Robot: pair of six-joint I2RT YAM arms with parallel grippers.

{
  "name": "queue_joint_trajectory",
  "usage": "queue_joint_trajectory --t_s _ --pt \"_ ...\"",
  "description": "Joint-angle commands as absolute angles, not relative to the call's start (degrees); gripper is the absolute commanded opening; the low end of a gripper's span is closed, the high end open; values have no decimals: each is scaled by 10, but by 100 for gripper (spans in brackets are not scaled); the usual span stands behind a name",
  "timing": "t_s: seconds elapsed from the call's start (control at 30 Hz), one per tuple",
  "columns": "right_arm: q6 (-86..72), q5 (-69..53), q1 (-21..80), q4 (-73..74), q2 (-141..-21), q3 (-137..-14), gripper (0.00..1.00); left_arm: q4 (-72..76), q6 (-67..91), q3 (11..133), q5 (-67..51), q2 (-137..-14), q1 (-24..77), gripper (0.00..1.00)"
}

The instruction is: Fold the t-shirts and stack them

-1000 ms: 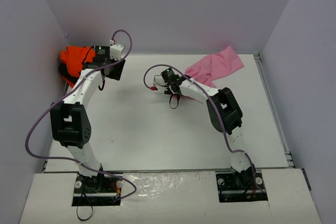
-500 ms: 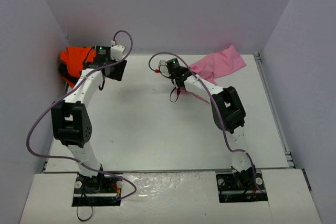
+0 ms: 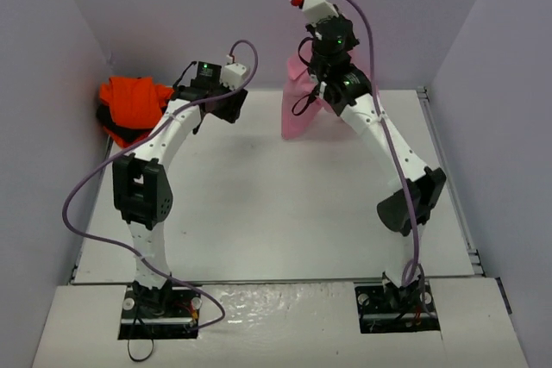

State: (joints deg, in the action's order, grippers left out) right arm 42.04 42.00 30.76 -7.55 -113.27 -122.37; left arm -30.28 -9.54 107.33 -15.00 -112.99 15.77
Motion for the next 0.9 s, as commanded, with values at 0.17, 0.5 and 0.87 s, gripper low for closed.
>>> queue_joint_trajectory --t_s 0.17,0.5,0.87 --pt "325 300 252 20 -1026 -1154 0 -338 -84 1163 -123 -1153 208 50" --pt "247 20 222 204 -977 -1201 0 -423 -73 1533 -98 -1377 232 51" --pt "212 -67 53 236 -907 -1267 0 -428 -76 1700 -112 -1524 301 51"
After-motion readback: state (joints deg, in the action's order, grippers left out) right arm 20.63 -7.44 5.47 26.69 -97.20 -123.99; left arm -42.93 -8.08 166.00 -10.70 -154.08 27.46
